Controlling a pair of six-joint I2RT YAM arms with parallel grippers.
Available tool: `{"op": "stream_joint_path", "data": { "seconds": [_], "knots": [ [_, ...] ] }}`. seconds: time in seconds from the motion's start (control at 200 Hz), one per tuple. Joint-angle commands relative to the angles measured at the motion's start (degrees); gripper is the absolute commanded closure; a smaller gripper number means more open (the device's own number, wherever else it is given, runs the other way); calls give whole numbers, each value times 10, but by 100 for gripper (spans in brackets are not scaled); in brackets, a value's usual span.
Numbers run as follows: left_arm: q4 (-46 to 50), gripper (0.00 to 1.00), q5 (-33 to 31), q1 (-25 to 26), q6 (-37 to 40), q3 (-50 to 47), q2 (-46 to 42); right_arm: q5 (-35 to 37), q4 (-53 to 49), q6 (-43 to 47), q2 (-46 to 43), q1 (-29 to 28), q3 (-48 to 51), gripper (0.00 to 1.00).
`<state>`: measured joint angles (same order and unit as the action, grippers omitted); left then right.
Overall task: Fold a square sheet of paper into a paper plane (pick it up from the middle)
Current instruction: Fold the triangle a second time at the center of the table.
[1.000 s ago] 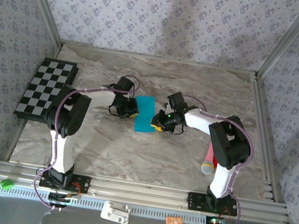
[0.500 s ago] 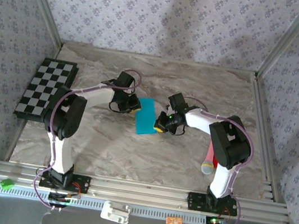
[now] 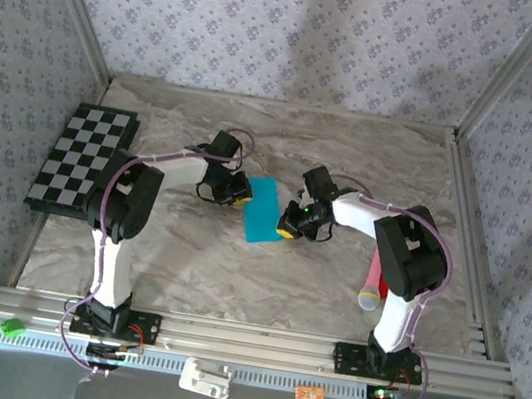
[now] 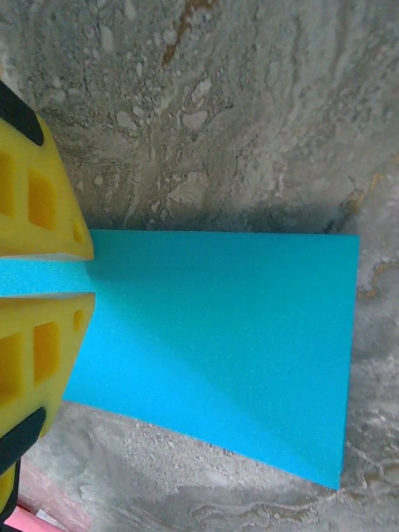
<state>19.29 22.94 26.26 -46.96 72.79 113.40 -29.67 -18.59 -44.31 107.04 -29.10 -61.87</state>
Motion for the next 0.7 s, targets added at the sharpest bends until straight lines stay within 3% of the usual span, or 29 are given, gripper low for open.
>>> {"op": "stream_joint_path", "data": {
  "seconds": [0.0,0.695],
  "knots": [
    [0,83,11,-1,10,23,13,-14,-19,8,0,4,-11,92],
    [25,86,-18,-1,-20,16,26,-49,-19,-10,-13,8,12,86]
  ]
}}
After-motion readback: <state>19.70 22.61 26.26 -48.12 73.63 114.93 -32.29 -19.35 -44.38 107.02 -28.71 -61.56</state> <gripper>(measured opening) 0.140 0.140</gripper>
